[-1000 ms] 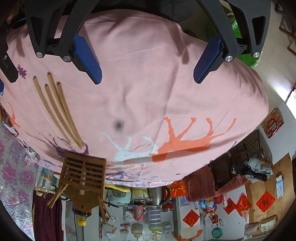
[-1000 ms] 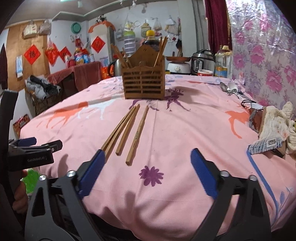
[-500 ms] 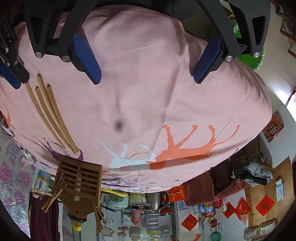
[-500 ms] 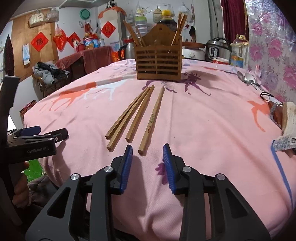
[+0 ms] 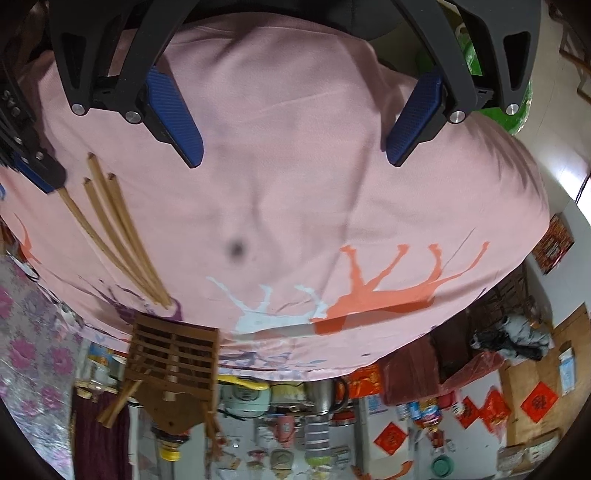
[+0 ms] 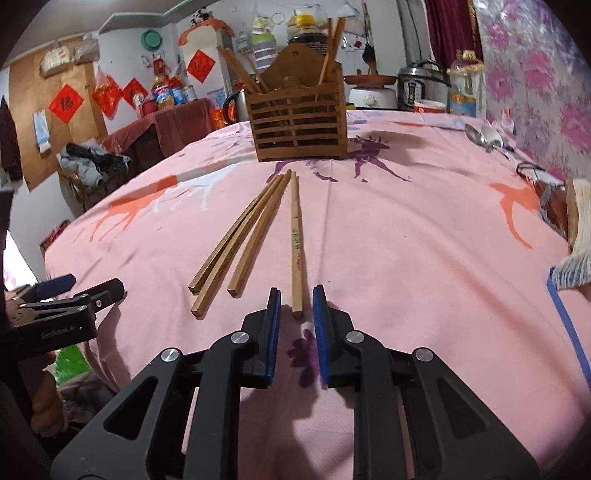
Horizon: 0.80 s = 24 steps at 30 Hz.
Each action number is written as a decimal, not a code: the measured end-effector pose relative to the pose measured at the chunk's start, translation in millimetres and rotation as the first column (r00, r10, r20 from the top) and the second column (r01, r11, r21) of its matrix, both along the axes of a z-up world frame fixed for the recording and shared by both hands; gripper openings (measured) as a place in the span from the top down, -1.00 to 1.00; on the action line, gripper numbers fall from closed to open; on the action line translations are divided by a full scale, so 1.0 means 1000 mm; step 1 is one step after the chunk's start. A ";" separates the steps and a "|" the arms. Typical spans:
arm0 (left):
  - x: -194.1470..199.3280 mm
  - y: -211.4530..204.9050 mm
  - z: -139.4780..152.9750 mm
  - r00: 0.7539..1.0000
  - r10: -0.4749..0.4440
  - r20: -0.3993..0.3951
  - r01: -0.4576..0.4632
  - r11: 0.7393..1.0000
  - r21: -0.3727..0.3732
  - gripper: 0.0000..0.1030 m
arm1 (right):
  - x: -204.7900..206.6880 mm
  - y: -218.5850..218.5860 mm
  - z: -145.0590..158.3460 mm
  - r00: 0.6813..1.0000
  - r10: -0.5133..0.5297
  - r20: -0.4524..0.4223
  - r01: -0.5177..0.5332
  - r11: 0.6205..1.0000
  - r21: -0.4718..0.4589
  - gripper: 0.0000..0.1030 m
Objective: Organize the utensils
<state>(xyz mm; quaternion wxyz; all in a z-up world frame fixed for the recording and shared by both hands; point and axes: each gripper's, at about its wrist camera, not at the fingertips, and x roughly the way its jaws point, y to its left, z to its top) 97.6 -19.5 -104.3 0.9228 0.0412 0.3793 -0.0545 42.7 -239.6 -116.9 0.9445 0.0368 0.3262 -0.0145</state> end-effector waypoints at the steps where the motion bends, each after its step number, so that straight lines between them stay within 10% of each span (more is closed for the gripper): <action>1: -0.001 -0.003 0.001 1.000 -0.014 0.004 0.014 1.000 0.004 -0.90 | 0.001 -0.002 0.000 1.000 -0.012 0.000 0.012 1.000 0.000 0.72; 21: 0.019 -0.071 -0.007 0.974 -0.224 0.014 0.224 0.974 0.020 -0.88 | -0.007 -0.041 -0.002 0.988 -0.152 0.015 0.148 0.980 0.132 0.85; 24: 0.023 -0.074 -0.006 0.974 -0.226 0.015 0.226 0.974 0.007 -0.58 | -0.007 -0.041 -0.002 0.989 -0.150 0.017 0.146 0.981 0.131 0.85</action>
